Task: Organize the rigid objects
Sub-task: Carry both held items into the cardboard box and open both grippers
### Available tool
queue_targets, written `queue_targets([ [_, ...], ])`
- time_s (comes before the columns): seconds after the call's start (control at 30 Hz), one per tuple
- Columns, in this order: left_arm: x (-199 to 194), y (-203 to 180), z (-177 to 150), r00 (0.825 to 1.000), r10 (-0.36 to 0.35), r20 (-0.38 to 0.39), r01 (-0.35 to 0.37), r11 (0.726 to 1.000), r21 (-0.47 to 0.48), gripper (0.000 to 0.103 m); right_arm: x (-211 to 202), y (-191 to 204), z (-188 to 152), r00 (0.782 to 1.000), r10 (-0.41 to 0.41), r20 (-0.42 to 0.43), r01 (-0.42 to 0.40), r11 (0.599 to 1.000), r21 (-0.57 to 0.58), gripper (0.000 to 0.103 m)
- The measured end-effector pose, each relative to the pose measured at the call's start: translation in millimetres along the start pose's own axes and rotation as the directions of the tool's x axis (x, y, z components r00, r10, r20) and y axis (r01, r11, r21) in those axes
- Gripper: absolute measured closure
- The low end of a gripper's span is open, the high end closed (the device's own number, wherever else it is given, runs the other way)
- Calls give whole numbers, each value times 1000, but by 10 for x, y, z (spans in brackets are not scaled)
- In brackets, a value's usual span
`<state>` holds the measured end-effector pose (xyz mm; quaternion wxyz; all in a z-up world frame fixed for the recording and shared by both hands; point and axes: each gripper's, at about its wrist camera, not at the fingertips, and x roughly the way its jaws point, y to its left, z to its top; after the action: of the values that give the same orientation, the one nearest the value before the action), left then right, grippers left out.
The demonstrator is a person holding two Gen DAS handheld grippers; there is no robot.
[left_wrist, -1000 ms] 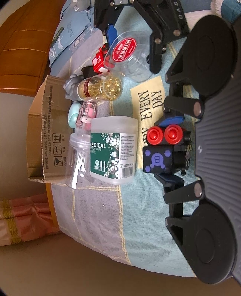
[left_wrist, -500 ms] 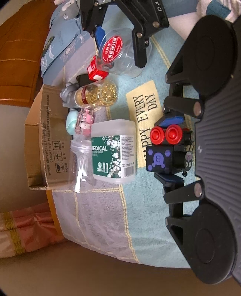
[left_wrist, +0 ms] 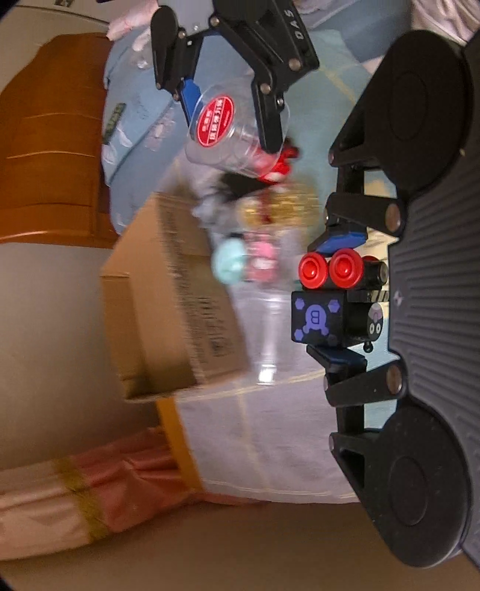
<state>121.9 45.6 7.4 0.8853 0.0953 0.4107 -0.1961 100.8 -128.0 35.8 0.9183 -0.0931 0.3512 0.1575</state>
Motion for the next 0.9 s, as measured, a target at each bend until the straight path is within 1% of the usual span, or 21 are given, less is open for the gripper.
queue_targets([
  [0.2, 200, 125, 599, 999, 11, 45, -12, 1000, 22, 54, 70, -319, 391, 998, -47, 51, 45, 998, 37, 21],
  [0.4, 478, 287, 1144, 997, 44, 70, -45, 999, 11, 54, 258, -681, 746, 995, -79, 63, 75, 994, 75, 21],
  [0.53, 695, 364, 1434, 995, 63, 72, -64, 998, 8, 54, 422, -885, 889, 994, -92, 58, 85, 990, 112, 21],
  [0.63, 867, 409, 1599, 996, 66, 56, -66, 998, 1, 54, 582, -1006, 949, 993, -106, 56, 96, 983, 156, 21],
  [0.7, 968, 434, 1667, 996, 73, 47, -73, 997, 1, 54, 679, -1094, 969, 992, -114, 56, 101, 976, 192, 12],
  [0.73, 1027, 454, 1698, 996, 79, 40, -79, 997, 0, 54, 699, -1130, 960, 991, -122, 58, 107, 970, 217, 1],
  [0.77, 1070, 456, 1719, 996, 82, 35, -82, 997, 0, 54, 713, -1171, 936, 991, -117, 60, 99, 964, 246, 0],
  [0.83, 1158, 460, 1751, 996, 81, 24, -81, 997, 0, 54, 718, -1196, 871, 994, -95, 48, 79, 961, 266, 0],
  [0.9, 1222, 472, 1786, 997, 81, 20, -81, 997, 0, 54, 696, -1174, 794, 994, -107, 39, 93, 961, 260, 0],
])
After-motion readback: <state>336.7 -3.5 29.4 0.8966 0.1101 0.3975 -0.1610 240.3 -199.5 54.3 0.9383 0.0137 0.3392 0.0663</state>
